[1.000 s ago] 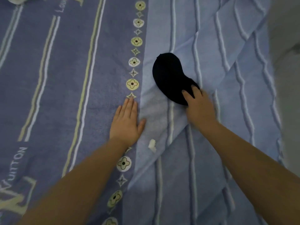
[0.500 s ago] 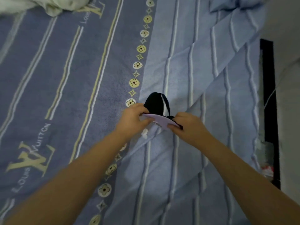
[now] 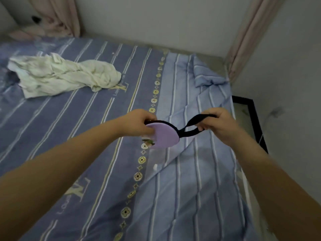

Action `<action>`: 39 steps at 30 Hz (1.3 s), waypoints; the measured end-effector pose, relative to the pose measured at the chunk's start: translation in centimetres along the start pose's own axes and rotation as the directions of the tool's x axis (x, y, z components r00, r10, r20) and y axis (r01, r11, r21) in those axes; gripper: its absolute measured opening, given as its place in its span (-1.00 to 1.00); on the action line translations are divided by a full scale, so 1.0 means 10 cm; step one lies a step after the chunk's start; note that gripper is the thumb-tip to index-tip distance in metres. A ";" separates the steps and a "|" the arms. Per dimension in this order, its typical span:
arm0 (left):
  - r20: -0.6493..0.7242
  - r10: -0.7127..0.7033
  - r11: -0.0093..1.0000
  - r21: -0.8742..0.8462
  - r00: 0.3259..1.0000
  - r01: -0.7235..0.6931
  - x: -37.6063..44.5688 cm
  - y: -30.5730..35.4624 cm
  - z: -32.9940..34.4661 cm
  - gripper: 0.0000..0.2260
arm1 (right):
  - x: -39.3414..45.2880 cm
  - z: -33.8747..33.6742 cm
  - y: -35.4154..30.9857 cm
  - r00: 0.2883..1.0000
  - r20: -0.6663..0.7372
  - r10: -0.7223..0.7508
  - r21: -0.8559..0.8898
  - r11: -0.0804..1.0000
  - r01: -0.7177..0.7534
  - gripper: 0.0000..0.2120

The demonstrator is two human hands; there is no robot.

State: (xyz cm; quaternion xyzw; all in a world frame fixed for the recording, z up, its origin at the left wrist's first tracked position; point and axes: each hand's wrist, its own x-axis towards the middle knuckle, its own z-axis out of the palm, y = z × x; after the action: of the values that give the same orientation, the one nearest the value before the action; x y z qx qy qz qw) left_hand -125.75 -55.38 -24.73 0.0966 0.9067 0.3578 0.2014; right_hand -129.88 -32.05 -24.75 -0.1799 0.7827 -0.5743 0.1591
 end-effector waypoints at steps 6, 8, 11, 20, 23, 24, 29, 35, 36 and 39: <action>-0.229 0.218 0.976 0.053 0.949 -0.211 -0.29 0.71 -0.49 -0.79 | -0.19 -0.42 -0.82 0.989 -0.143 -0.048 -0.157 0.987 0.025 -0.66; -0.336 0.247 0.968 0.055 0.909 -0.243 -0.35 0.84 -0.62 -0.81 | -0.31 -0.59 -0.95 0.980 -0.182 -0.084 -0.203 0.978 0.047 -0.80; -0.404 0.248 0.969 0.104 0.881 -0.224 -0.36 0.98 -0.76 -0.85 | -0.52 -0.71 -1.06 0.967 -0.185 -0.173 -0.113 0.982 0.154 -0.86; -0.489 0.374 0.908 0.367 0.788 -0.204 -0.36 1.47 -0.77 -0.92 | -1.00 -0.79 -1.46 0.908 -0.239 -0.344 -0.145 0.937 0.317 -0.66; -0.514 0.449 0.862 0.464 0.731 -0.204 -0.39 1.58 -0.81 -0.90 | -1.01 -0.86 -1.40 0.992 -0.124 -0.002 -0.903 0.415 -0.112 -0.77; -0.499 0.474 0.834 0.519 0.725 -0.188 -0.40 1.61 -0.81 -0.90 | -1.05 -0.82 -1.38 0.994 -0.070 0.089 -0.954 0.285 -0.092 -0.82; -0.536 0.523 0.778 0.617 0.663 -0.116 -0.37 1.65 -0.67 -0.90 | -1.30 -0.54 -1.42 0.759 0.562 -0.328 0.259 0.942 0.216 -0.66; -0.500 0.758 0.610 0.771 0.418 -0.184 -0.48 1.62 -0.38 -0.87 | -0.98 -0.65 -1.40 0.769 -0.639 -0.009 0.578 0.654 0.488 -0.59; -0.498 0.778 0.592 0.785 0.383 -0.183 -0.49 1.63 -0.36 -0.86 | -0.92 -0.66 -1.35 0.678 -0.733 0.056 0.364 0.874 0.321 -0.69; -0.523 0.808 0.580 0.785 0.270 -0.215 -0.49 1.69 -0.36 -0.82 | -0.85 -0.54 -1.16 0.834 -0.549 0.061 -0.351 0.888 -0.297 -0.74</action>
State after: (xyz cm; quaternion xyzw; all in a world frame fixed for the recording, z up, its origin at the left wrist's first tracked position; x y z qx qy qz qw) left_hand -122.35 -46.94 -9.25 0.2688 0.8430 0.1102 -0.4527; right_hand -123.65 -26.71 -11.72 0.0291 0.9148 -0.4000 -0.0484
